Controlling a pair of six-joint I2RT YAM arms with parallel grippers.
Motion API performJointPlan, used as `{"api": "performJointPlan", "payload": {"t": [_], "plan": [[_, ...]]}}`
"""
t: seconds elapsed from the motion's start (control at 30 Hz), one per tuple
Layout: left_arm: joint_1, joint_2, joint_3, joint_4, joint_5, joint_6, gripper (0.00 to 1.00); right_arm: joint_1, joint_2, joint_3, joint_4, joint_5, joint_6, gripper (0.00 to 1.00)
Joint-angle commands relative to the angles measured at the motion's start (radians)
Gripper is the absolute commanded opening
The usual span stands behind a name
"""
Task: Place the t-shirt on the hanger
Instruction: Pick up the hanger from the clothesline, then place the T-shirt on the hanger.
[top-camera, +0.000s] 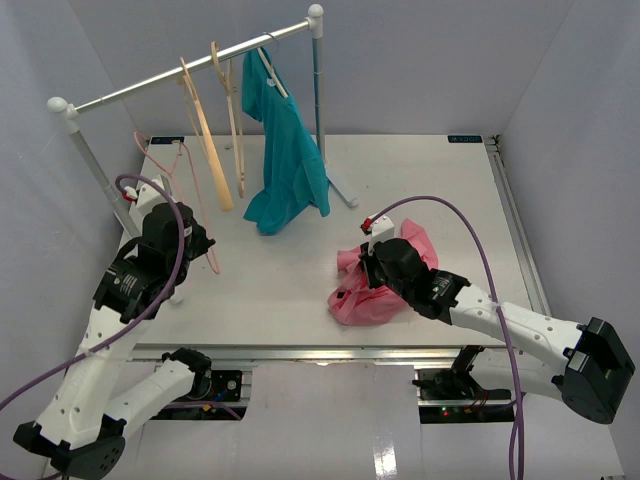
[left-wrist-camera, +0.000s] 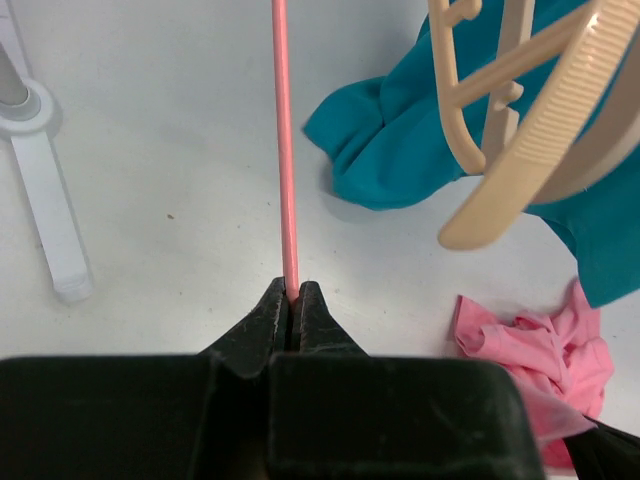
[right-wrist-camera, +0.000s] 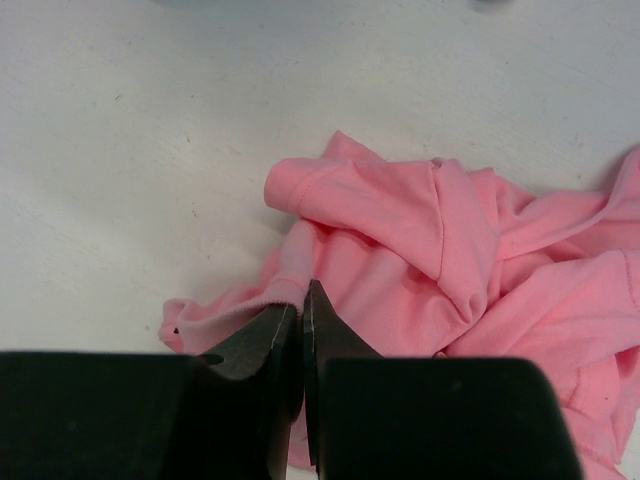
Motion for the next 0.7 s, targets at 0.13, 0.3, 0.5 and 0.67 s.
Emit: {"api": "performJointPlan", "payload": {"t": [0.13,0.3,0.5,0.67], "plan": [[0.004,-0.173,-0.102,0.066,0.297,0.032,0.00,-0.009,0.051,0.054,-0.004,0.094,0.012,0.08],[0.004,-0.247,-0.328,0.129,0.568,-0.029,0.00,-0.079,0.063,0.115,-0.085,0.160,0.076,0.08],[0.004,-0.376,-0.450,0.087,0.552,-0.064,0.00,-0.112,0.055,0.210,-0.158,0.280,0.080,0.08],[0.004,-0.288,-0.490,0.109,0.706,-0.030,0.00,-0.157,0.089,0.276,-0.206,0.298,0.068,0.08]]}}
